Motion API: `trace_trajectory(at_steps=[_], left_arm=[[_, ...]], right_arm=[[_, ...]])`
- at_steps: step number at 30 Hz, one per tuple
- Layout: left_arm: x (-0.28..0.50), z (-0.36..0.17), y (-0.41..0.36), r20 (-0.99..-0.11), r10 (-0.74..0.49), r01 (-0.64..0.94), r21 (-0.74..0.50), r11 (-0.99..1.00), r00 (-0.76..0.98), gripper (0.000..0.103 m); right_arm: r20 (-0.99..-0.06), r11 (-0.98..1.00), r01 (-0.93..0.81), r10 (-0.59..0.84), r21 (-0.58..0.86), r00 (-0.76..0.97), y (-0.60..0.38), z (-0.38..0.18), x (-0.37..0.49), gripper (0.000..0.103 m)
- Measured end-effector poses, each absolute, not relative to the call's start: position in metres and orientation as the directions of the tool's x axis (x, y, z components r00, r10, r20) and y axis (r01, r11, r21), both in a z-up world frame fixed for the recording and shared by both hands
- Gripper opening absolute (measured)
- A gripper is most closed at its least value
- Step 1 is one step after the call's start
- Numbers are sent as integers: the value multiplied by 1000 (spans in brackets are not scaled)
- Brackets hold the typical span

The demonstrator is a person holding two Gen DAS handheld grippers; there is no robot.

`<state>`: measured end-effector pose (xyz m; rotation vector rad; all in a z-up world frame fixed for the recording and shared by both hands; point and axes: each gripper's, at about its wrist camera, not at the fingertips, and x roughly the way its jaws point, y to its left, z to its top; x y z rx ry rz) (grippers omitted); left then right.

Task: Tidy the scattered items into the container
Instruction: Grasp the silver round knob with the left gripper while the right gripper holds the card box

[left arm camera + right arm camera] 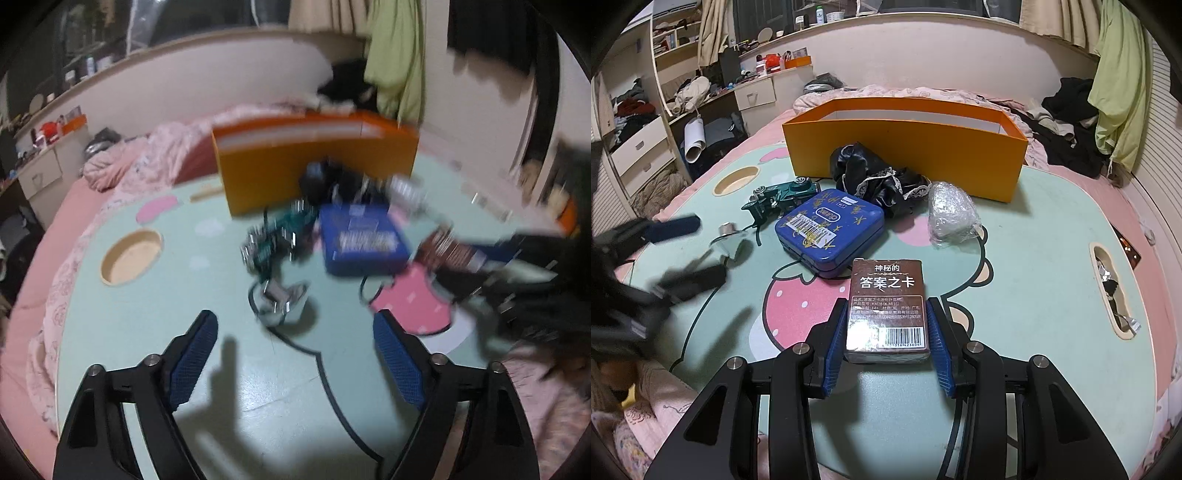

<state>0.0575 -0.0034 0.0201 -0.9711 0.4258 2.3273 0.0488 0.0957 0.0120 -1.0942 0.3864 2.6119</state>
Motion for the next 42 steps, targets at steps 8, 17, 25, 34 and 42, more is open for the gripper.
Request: trace_trajectory(at_steps=[8,17,25,34,42], left_arm=[[63,24,-12,-693,442,-626,17,-780,-569,1],[66,35,-16,-651,452,-605,14,-796,-609,62],[62,41,-2,-664,427,-622,73,-780,-614,63],[33,38,12,-724,384,-596,46,-801,-573,46],[31,33,8,-737,391,-601,27,-799,-552,27]], right_arm=[[-723,-924,-357,153,137,-674,95,12,47,42],[-723,-924,-356,153,137,-674,94,12,47,42],[-721,-925,-355,151,139,-676,95,13,48,42],[-720,-925,-353,149,141,-678,95,13,48,42],[-719,-925,-352,148,141,-679,94,13,47,42]])
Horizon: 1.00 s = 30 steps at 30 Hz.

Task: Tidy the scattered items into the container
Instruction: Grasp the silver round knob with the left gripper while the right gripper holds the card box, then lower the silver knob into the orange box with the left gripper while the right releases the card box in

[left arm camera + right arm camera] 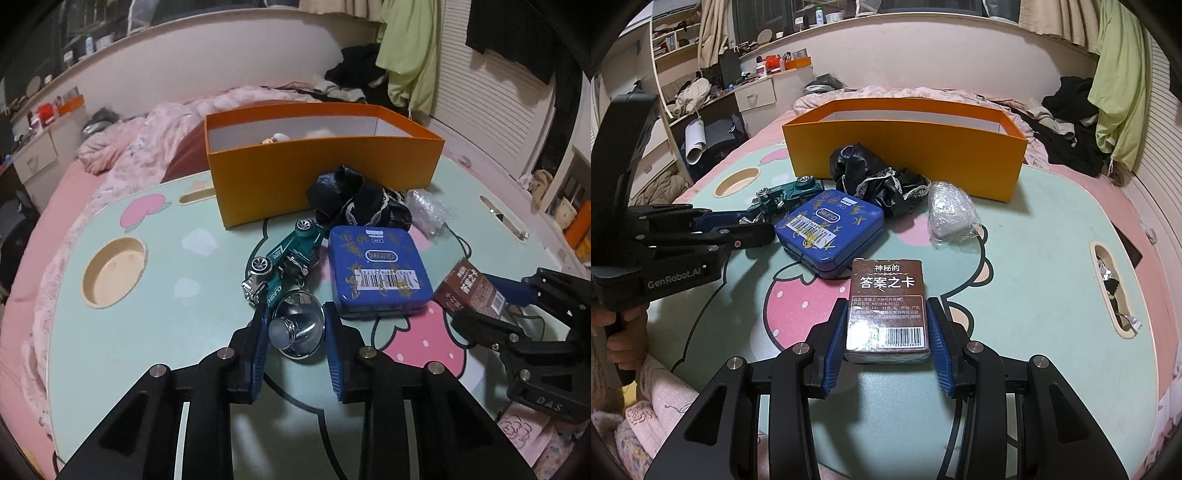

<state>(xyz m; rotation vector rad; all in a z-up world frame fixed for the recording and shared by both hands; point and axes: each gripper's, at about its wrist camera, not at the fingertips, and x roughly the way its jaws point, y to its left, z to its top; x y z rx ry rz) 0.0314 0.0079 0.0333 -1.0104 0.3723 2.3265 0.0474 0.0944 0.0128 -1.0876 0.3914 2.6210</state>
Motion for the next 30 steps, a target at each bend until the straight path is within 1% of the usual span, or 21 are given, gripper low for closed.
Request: trace_trajectory(at_steps=[5,10,15,18,21,24,27,30], left_arm=[[45,56,-7,-675,459,-608,-19,-793,-577,27],[47,88,-8,-620,492,-619,-13,-785,-611,27],[21,118,17,-594,509,-637,7,-771,-623,27],[-8,129,40,-605,520,-643,-18,-766,-603,27],[-41,130,62,-625,501,-628,-24,-778,-598,27],[-73,124,78,-651,469,-600,-26,-800,-597,27],[-98,114,88,-673,429,-571,-11,-821,-603,27],[-110,105,93,-683,409,-558,-3,-830,-605,29]], right_arm=[[-719,-925,-351,144,146,-680,95,13,48,42],[-719,-911,-370,134,181,-682,104,17,47,42],[-659,-896,-384,152,222,-736,124,50,46,42],[-618,-884,-385,150,266,-772,145,75,29,42],[-604,-871,-400,159,287,-781,170,92,-3,42],[-621,-856,-420,158,302,-768,191,96,-36,42],[-644,-853,-452,194,263,-740,206,93,-71,42],[-666,-845,-454,169,282,-727,217,82,-89,42]])
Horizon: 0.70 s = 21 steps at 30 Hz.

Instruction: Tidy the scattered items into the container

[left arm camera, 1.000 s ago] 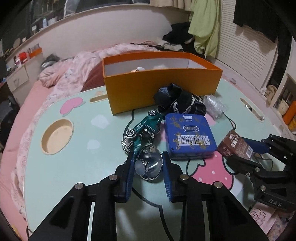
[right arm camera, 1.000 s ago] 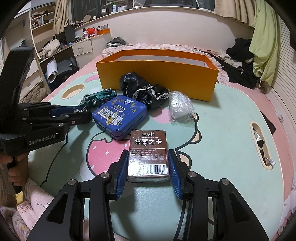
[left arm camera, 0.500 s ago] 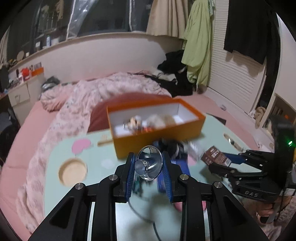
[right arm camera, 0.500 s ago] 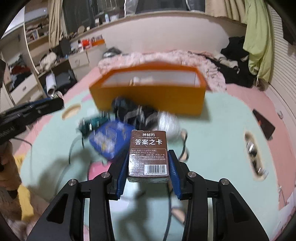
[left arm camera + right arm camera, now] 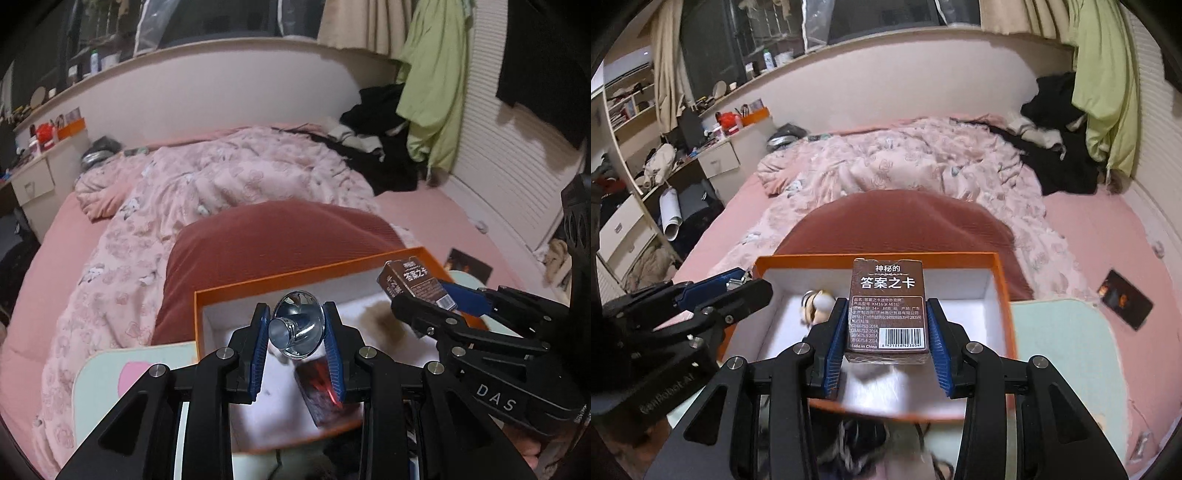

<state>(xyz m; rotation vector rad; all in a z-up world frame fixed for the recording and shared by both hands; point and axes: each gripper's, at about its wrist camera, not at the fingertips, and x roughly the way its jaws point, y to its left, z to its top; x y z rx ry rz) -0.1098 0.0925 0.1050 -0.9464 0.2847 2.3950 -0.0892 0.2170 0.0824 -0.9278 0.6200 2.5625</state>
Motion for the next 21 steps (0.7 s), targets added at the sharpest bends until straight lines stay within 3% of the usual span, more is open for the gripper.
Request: trace_trajectory(at_steps=[1,2,4,5,7,9,14,21], left_arm=[[-110,103,92,-682,412,-558,-6,-830,-604,36],[-109,103,91,-680,415,-559,-9,-829,-605,51],[-103,104,88,-663,417,-554,-3,-832,-622,69],[-99,105,84,-648,417,-549,2,-836,-637,72],[-90,109,77,-633,429,-551,-5,-834,-644,76],[-77,114,68,-622,442,-553,-17,-833,-646,82],[-35,120,49,-594,466,-569,-16,-822,-656,100],[41,81,23,-650,457,-606,6,-796,-607,100]], right_arm=[[-675,-840,-458,159,291,-720,220,79,-92,43],[-690,-829,-471,152,301,-708,224,74,-96,43],[-690,-814,-480,141,326,-709,231,71,-95,43],[-682,-811,-479,142,336,-718,232,72,-92,44],[-667,-803,-495,170,334,-726,231,75,-84,64],[-633,-796,-499,196,343,-749,227,81,-68,74],[-610,-804,-473,181,360,-772,208,89,-33,75],[-654,-839,-434,129,329,-745,150,70,19,78]])
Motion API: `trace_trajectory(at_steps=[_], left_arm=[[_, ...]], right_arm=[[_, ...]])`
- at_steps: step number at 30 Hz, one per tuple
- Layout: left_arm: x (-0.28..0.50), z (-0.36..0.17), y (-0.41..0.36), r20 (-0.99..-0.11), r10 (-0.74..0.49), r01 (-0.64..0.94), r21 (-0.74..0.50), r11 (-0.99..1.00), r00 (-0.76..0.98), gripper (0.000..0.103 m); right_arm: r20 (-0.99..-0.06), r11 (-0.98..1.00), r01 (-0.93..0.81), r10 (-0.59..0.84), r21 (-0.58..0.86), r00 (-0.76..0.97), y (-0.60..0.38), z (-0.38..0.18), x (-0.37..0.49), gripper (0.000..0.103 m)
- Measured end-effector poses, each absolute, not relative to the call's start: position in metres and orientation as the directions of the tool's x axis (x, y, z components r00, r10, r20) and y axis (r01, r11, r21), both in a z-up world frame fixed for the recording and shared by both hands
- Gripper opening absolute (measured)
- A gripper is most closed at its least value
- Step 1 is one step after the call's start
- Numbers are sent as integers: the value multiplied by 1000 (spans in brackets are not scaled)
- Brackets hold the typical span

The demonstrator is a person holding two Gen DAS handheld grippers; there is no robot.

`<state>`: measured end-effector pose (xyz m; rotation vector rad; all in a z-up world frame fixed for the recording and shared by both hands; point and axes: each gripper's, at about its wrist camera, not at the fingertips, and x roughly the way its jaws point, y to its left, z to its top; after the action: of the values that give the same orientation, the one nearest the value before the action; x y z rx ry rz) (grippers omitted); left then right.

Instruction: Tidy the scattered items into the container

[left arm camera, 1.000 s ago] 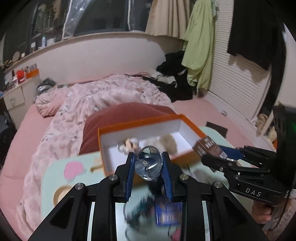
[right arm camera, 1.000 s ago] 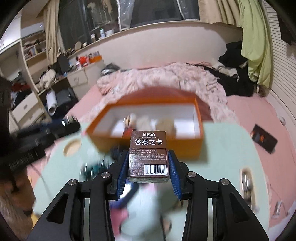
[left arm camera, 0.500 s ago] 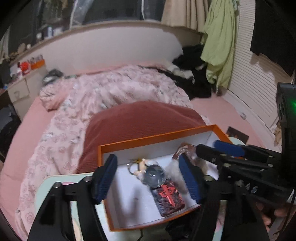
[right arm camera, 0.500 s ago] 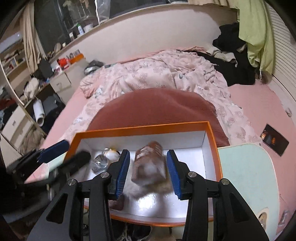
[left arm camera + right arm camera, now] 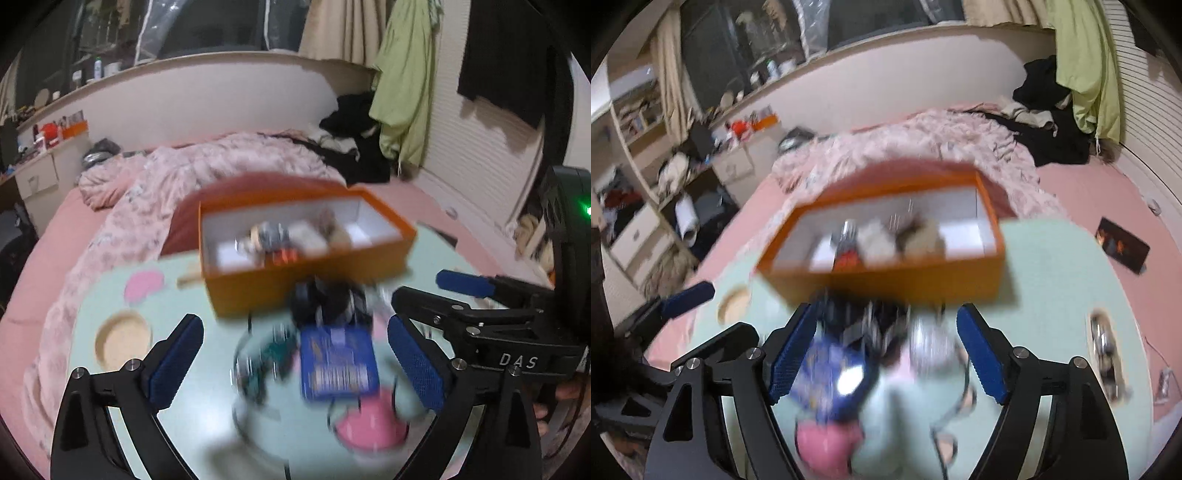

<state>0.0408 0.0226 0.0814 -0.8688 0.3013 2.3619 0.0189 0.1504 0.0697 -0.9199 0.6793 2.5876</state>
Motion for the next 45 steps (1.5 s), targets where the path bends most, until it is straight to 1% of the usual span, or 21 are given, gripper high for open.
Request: trace_trajectory(at_steps=[3,7,10,11,13,15,40,45], left_arm=[[57,64,12,-673,403,-575,42,-817,-621,100],[58,37,2,-725,376,-537,-11,-844,-577,100],[53,19,4,-773,296,-502,33,-864,-561,101],[54,16,5,-775,268,-492,63,-869,-573,103],[53,16,1,-777,266,-479,52,-876,-571,103],[55,15,0,-774,265,-477,55,-877,-576,103],[61,14,-7,-749,291,-496,58,-866,-595,103],[64,15,-6,-751,291,-502,61,-863,-592,103]], right_arm=[[-687,-854,-417,102,310,-720,132,54,39,79],[-727,-874,-402,88,271,-681,114,35,56,78],[-765,-891,-401,101,215,-636,108,20,53,79],[-774,-891,-402,101,209,-626,110,16,51,81],[-781,-899,-406,130,167,-610,108,13,47,94],[-803,-906,-411,174,95,-570,104,8,40,103],[-782,-936,-338,139,96,-608,99,4,46,103],[-786,-925,-367,155,97,-598,103,4,49,103]])
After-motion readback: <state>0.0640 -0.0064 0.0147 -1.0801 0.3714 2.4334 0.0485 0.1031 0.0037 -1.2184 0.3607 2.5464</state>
